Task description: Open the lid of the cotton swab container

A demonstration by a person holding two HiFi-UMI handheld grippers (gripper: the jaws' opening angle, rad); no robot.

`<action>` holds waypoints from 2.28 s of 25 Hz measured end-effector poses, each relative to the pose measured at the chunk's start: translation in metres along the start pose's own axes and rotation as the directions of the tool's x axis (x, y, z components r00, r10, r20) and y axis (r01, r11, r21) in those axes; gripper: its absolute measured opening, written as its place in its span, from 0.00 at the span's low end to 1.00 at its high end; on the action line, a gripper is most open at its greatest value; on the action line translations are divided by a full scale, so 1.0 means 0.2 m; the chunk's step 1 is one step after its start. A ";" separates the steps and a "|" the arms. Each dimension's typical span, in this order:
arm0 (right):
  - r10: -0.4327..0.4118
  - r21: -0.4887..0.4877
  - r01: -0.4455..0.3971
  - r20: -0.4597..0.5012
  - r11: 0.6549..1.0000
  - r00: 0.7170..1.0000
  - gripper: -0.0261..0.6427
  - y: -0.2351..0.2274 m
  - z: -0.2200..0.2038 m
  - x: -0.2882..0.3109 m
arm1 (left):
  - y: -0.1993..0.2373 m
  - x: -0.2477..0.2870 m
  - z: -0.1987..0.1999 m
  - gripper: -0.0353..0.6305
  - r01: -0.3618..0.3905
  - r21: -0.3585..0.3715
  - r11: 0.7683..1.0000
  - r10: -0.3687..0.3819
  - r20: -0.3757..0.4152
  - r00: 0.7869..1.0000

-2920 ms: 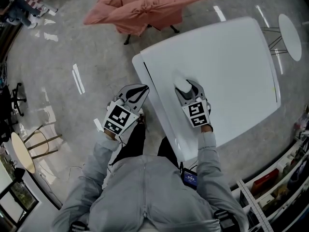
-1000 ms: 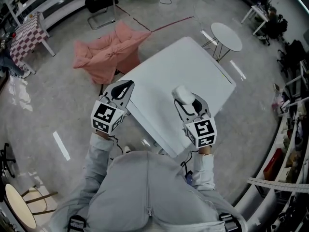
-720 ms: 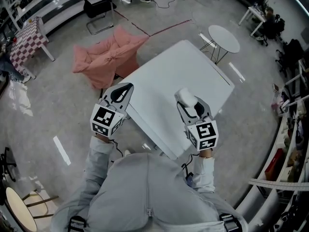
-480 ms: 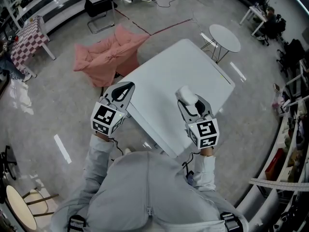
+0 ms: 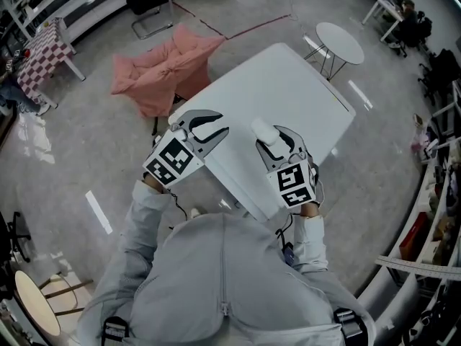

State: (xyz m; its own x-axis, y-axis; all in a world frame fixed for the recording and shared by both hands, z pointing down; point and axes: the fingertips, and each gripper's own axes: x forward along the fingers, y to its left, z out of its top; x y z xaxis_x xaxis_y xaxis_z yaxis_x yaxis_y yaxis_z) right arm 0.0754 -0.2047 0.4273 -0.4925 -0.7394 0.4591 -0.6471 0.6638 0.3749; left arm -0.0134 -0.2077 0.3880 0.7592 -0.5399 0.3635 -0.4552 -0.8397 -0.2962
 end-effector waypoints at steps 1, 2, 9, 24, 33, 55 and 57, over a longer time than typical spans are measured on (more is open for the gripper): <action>0.011 -0.030 -0.011 -0.018 0.999 1.000 0.39 0.02 -0.01 0.02 | -0.03 0.01 0.00 0.27 0.026 0.026 0.999 -0.026 -0.008 1.000; 0.022 -0.061 -0.024 -0.033 0.998 0.999 0.39 0.05 -0.01 0.03 | -0.06 0.03 0.00 0.28 0.048 0.055 0.997 -0.047 -0.015 0.999; 0.111 -0.235 -0.135 -0.112 0.963 0.987 0.39 0.20 -0.06 0.07 | -0.25 0.08 0.00 0.34 0.192 0.226 0.955 -0.188 -0.042 0.981; 0.232 -0.393 -0.316 -0.247 0.863 0.941 0.38 0.40 -0.17 0.11 | -0.46 0.12 -0.18 0.41 0.351 0.359 0.865 -0.300 -0.192 0.934; 0.242 -0.446 -0.353 -0.286 0.823 0.927 0.38 0.45 -0.21 0.13 | -0.49 0.13 -0.27 0.36 0.388 0.359 0.849 -0.320 -0.234 0.918; 0.188 -0.512 -0.281 -0.226 0.812 0.956 0.38 0.38 -0.19 0.15 | -0.34 0.04 -0.14 0.36 0.383 0.205 0.901 -0.384 -0.038 0.923; 0.189 -0.490 -0.277 -0.222 0.827 0.957 0.38 0.36 -0.21 0.14 | -0.29 0.04 -0.11 0.36 0.330 0.184 0.926 -0.338 0.011 0.941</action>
State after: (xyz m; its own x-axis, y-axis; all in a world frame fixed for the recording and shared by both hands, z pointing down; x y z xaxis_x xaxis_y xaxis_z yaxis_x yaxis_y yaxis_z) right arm 0.0387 -0.1732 0.5010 -0.4636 -0.5571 0.6890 -0.1134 0.8086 0.5774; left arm 0.0087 -0.1649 0.4279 0.8733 -0.2241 0.4325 -0.0856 -0.9447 -0.3167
